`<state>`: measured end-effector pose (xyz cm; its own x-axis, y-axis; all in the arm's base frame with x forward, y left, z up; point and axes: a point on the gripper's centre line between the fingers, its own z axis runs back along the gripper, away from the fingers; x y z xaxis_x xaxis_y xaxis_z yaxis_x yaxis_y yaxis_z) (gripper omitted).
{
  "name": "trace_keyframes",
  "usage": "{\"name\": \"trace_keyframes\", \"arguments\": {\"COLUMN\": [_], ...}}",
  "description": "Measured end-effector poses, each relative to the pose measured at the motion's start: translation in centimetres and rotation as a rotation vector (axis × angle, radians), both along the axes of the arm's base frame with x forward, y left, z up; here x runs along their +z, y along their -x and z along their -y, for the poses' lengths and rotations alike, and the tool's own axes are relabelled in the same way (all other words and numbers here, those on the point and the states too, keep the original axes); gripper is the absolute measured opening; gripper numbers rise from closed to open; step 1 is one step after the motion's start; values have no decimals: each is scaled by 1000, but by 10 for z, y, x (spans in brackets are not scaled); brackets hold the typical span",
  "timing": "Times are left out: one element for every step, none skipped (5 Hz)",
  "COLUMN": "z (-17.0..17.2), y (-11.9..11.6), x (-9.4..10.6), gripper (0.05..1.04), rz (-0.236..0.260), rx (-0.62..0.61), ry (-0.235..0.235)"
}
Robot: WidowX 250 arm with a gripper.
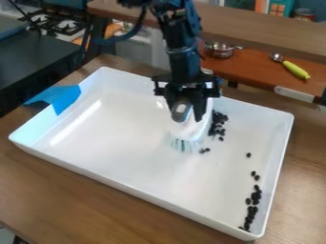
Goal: Sweep into pile
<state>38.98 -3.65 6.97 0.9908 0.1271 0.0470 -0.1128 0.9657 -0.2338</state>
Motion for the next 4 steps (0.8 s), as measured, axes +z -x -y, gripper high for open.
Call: {"name": "trace_keyframes", "arguments": {"z": [9,16,24,34], "y": [-6,-8,-6,-1], "x": [-2,-2,-3,-5], "gripper": [488,488,488,488], "rz": [-19,-38,-43,-43], "rx": [-51,-104,-140,-158], "ry": [7,14,18,23]}}
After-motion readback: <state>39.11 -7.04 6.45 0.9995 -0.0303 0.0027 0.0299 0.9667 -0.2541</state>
